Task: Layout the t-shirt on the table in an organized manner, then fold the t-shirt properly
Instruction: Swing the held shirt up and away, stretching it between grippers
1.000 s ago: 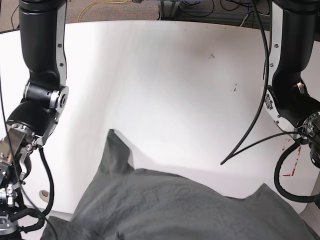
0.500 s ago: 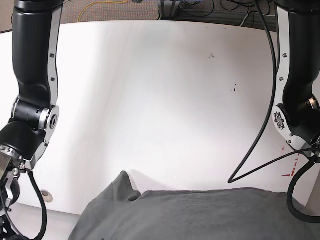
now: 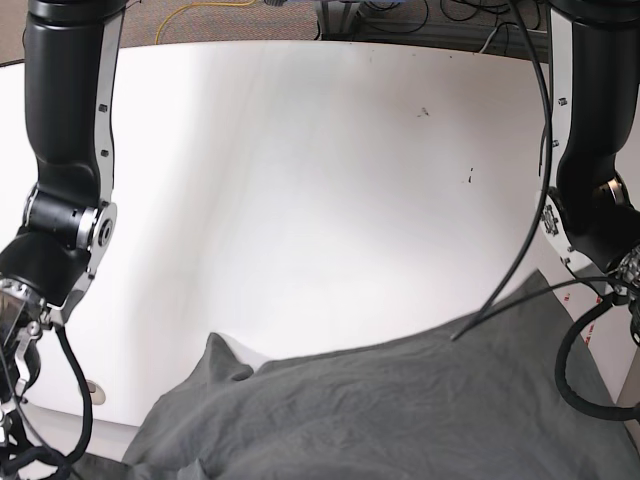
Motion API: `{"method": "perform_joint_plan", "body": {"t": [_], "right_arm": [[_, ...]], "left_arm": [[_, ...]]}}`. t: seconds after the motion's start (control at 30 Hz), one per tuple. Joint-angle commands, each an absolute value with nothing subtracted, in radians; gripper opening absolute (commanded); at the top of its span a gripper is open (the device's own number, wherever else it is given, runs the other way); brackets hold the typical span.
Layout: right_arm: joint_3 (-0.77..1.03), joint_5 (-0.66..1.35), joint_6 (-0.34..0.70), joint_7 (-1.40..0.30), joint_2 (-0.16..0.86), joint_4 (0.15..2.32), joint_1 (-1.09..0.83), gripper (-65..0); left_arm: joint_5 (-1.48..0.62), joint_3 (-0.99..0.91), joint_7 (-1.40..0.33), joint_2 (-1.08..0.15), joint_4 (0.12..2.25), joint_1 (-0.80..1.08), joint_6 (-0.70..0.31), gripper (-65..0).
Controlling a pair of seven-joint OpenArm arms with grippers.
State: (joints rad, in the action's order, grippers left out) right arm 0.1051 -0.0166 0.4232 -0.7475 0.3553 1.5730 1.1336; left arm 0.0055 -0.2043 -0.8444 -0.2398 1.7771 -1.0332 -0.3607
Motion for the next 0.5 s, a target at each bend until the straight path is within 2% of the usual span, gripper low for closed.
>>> {"method": "perform_joint_plan", "body": {"t": [0.0, 0.47], "right_arm": [[0.11, -0.01, 0.415, -0.73, 0.383, 1.633, 1.101, -65.0], [0.225, -0.01, 0.415, -0.792, 0.383, 1.906, 0.639, -65.0]], "left_arm": [[0.004, -0.205, -0.825, -0.243, 1.799, -1.017, -0.369, -64.6], [0.002, -0.2, -0.826, -0.208, 1.88, -0.697, -0.427, -64.6]]}}
